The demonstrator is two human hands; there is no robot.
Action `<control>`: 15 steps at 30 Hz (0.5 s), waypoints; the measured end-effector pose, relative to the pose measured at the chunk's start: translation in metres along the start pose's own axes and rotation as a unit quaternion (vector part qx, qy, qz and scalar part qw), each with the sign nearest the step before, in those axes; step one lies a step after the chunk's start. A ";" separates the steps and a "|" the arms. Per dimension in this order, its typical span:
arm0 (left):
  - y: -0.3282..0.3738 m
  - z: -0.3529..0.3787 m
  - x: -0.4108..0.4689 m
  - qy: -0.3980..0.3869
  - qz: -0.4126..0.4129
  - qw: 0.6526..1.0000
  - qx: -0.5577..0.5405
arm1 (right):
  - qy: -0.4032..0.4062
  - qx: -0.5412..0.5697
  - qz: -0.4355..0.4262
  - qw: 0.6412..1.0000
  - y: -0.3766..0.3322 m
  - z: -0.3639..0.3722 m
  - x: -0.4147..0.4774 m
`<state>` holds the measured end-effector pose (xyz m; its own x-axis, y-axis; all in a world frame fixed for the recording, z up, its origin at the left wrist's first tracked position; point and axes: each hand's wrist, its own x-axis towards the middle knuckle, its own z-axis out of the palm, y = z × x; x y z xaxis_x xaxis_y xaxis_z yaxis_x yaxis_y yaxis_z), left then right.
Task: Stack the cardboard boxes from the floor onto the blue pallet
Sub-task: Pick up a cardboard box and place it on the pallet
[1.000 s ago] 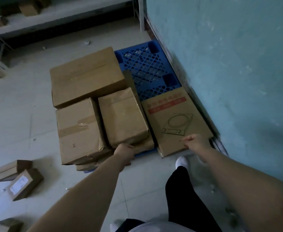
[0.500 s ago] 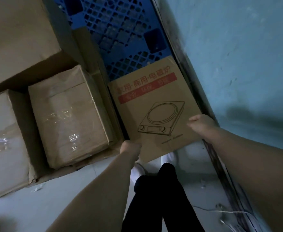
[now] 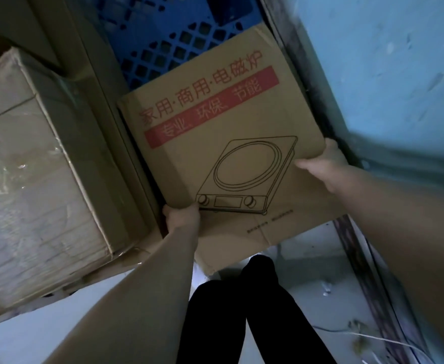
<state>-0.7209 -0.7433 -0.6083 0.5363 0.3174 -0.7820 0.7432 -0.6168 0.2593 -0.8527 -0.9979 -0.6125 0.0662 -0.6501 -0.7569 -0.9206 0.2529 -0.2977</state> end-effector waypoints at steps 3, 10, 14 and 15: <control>0.000 0.004 -0.002 -0.003 -0.020 0.999 -0.035 | 0.031 0.040 0.012 0.999 0.006 -0.011 -0.008; 0.004 -0.021 -0.071 -0.033 -0.015 0.999 -0.038 | 0.118 0.033 -0.008 0.992 0.007 -0.081 -0.084; 0.020 -0.059 -0.122 -0.049 -0.003 0.998 -0.027 | 0.118 0.017 -0.008 0.993 -0.003 -0.120 -0.144; 0.023 -0.068 -0.131 -0.053 0.007 0.998 -0.016 | 0.119 0.014 -0.004 0.993 -0.006 -0.130 -0.160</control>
<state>-0.7469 -0.7498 -0.4615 0.5037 0.2301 -0.8326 0.7490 -0.5965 0.2883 -0.9079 -0.9887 -0.4143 -0.0227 -0.8021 -0.5968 -0.9087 0.2654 -0.3222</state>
